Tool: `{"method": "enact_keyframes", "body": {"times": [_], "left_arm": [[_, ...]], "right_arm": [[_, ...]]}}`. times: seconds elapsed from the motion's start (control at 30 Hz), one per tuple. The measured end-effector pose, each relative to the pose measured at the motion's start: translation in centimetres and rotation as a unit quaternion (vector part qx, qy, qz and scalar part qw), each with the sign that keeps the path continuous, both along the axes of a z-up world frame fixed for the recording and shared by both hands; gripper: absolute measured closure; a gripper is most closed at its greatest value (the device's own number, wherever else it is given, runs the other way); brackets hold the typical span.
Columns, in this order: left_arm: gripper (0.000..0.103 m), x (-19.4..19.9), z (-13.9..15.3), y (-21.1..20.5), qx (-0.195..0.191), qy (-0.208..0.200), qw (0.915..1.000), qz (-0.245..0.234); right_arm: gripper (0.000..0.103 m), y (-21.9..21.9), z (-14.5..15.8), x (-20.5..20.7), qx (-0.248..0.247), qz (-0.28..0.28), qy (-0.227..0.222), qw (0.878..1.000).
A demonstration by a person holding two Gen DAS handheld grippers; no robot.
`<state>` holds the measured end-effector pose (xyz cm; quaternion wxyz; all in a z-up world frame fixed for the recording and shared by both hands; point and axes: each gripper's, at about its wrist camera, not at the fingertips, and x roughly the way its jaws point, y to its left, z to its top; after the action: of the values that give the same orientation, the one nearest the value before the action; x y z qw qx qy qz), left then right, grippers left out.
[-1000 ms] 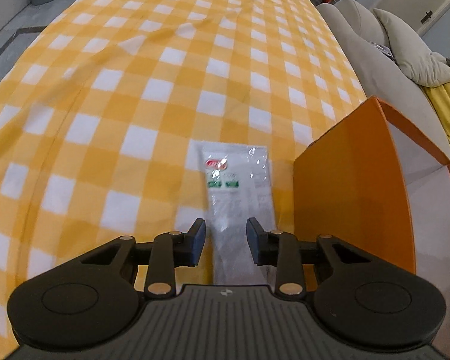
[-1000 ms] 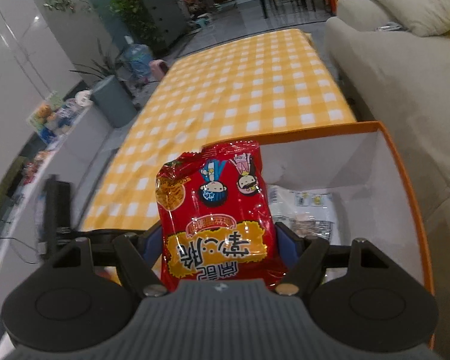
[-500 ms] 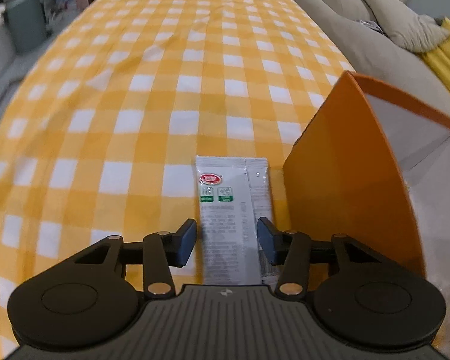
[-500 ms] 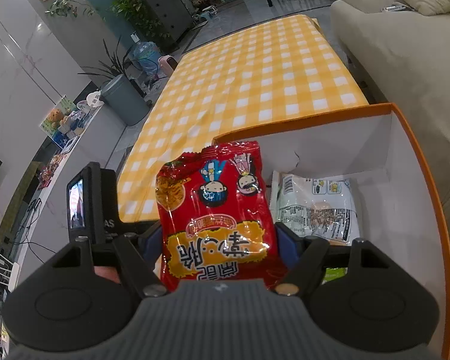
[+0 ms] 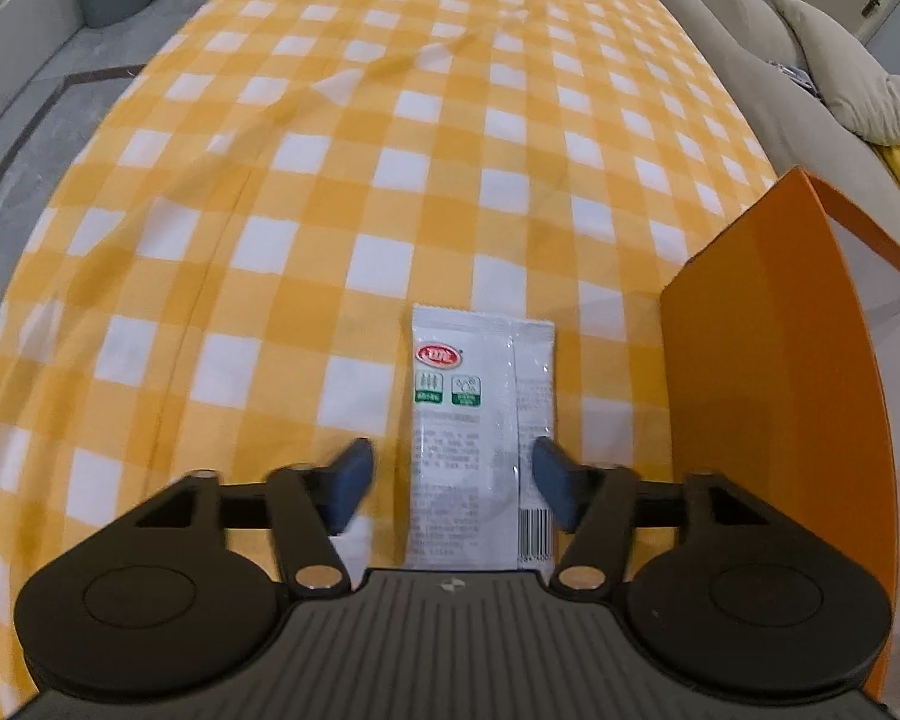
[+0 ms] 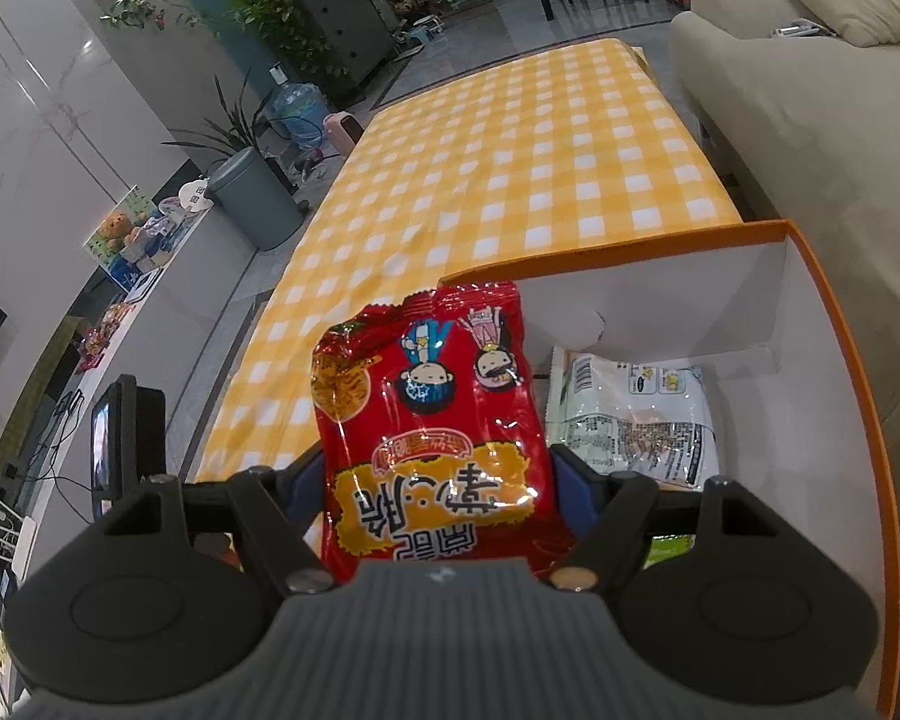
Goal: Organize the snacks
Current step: 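Lower the red bag into the box and open the right gripper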
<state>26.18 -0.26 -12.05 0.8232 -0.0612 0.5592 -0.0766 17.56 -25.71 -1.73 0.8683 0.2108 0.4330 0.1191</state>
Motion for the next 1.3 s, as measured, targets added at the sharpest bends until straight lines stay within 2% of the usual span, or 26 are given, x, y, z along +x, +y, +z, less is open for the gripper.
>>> {"method": "enact_keyframes", "body": {"times": [0.13,0.27,0.3,0.33,0.37,0.4,0.7,1.03,1.3], "left_arm": [[0.019,-0.1,-0.4,-2.3,0.047,-0.003,0.9985,-0.029],[0.014,-0.6,-0.7,-4.2,0.098,-0.015,0.9945,-0.033],[0.015,-0.7,-0.8,-4.6,0.110,-0.022,0.9930,-0.035],[0.022,-0.8,-0.7,-4.7,0.110,-0.026,0.9929,-0.036],[0.044,-1.0,-0.5,-4.6,0.092,-0.032,0.9945,-0.040],[0.045,-1.1,-0.4,-4.6,0.091,-0.036,0.9945,-0.036],[0.048,-1.1,1.1,-2.5,0.051,-0.031,0.9982,-0.001],[0.048,-2.1,6.4,-2.1,-0.008,-0.082,0.9965,0.014],[0.048,-3.6,9.9,-3.1,-0.047,-0.111,0.9926,-0.012]], "right_arm": [[0.030,0.1,-0.1,-0.2,-0.001,0.004,0.003,1.000],[0.030,0.0,-0.4,0.0,-0.006,-0.001,0.012,1.000],[0.030,-0.1,-0.5,0.1,-0.006,-0.002,0.013,1.000],[0.030,-0.1,-0.5,0.1,-0.005,-0.002,0.014,1.000],[0.030,-0.2,-0.5,0.1,-0.005,-0.003,0.015,1.000],[0.030,-0.2,-0.5,0.1,-0.004,-0.005,0.016,1.000],[0.030,-2.4,-0.7,-0.2,-0.008,-0.044,0.028,0.999],[0.030,-6.2,0.6,-1.2,-0.021,-0.092,0.023,0.995],[0.030,-6.4,-0.5,-0.2,-0.093,-0.074,0.058,0.991]]}}
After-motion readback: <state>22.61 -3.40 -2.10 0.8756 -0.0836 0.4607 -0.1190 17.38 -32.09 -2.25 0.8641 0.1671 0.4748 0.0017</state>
